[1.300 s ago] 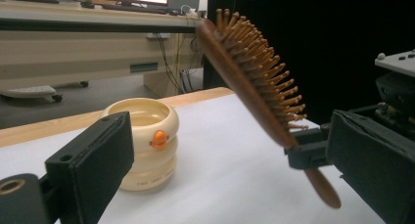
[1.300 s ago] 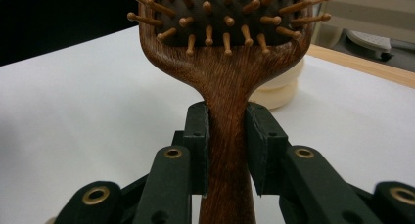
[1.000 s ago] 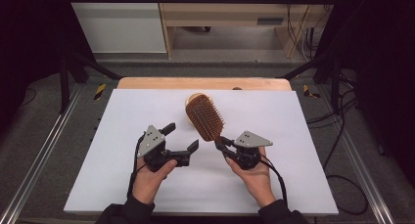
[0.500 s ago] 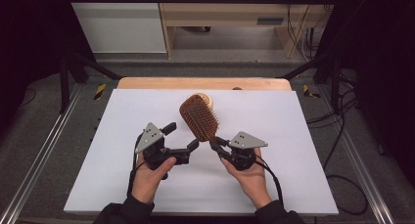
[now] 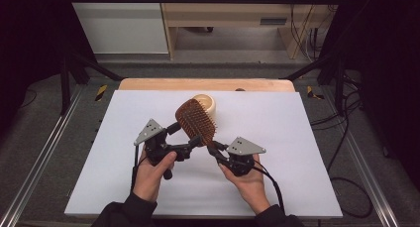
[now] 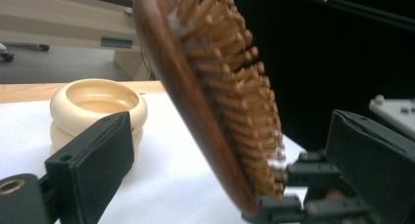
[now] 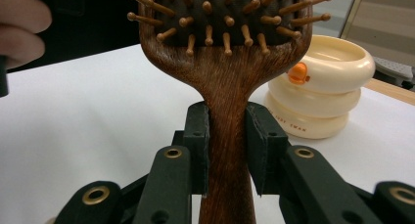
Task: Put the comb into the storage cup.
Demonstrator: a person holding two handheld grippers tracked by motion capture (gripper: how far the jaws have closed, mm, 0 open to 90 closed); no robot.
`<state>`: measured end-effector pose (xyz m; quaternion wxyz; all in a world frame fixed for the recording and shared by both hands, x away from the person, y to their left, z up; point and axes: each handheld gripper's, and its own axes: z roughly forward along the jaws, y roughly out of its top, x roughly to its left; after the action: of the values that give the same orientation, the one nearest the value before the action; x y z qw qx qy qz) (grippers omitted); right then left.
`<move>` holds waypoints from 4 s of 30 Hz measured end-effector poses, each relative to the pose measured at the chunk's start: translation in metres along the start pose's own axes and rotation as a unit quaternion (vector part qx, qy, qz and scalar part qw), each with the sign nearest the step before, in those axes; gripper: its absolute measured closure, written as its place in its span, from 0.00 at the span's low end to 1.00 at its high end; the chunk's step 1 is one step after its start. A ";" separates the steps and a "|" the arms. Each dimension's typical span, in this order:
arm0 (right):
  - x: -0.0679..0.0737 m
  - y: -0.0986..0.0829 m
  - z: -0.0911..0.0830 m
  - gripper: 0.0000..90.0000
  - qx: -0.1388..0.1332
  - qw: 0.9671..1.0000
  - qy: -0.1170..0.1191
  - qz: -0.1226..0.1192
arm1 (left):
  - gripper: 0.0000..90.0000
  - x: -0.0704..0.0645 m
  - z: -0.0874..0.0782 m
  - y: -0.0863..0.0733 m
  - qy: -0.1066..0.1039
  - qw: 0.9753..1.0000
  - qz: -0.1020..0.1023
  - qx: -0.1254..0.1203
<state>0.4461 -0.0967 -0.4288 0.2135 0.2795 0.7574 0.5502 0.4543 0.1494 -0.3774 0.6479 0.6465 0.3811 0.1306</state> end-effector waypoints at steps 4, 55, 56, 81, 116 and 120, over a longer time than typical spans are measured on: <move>0.004 0.000 0.000 0.81 -0.002 1.000 0.004 -0.005 | 0.08 0.001 0.001 0.006 0.015 1.000 -0.008 -0.016; 0.017 -0.003 0.005 0.72 0.004 1.000 -0.008 -0.027 | 0.57 0.004 0.003 0.017 -0.018 0.996 -0.077 -0.036; 0.015 -0.003 0.002 0.65 0.002 1.000 -0.008 -0.024 | 0.57 0.004 0.002 0.018 -0.016 0.996 -0.077 -0.037; -0.031 -0.034 -0.048 0.14 0.020 0.992 -0.124 0.016 | 0.57 0.031 -0.007 0.076 0.037 0.996 -0.050 -0.061; -0.045 -0.058 -0.073 0.09 -0.030 0.990 -0.140 -0.002 | 0.57 0.058 0.046 0.154 0.088 0.992 -0.024 -0.082; -0.045 -0.058 -0.074 0.09 -0.034 0.989 -0.142 -0.002 | 0.57 0.062 0.050 0.155 0.098 0.992 -0.022 -0.080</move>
<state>0.4224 -0.1924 -0.4607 0.3291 0.3464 0.7009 0.5296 0.5795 0.1731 -0.2586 0.6599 0.5682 0.4449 0.2089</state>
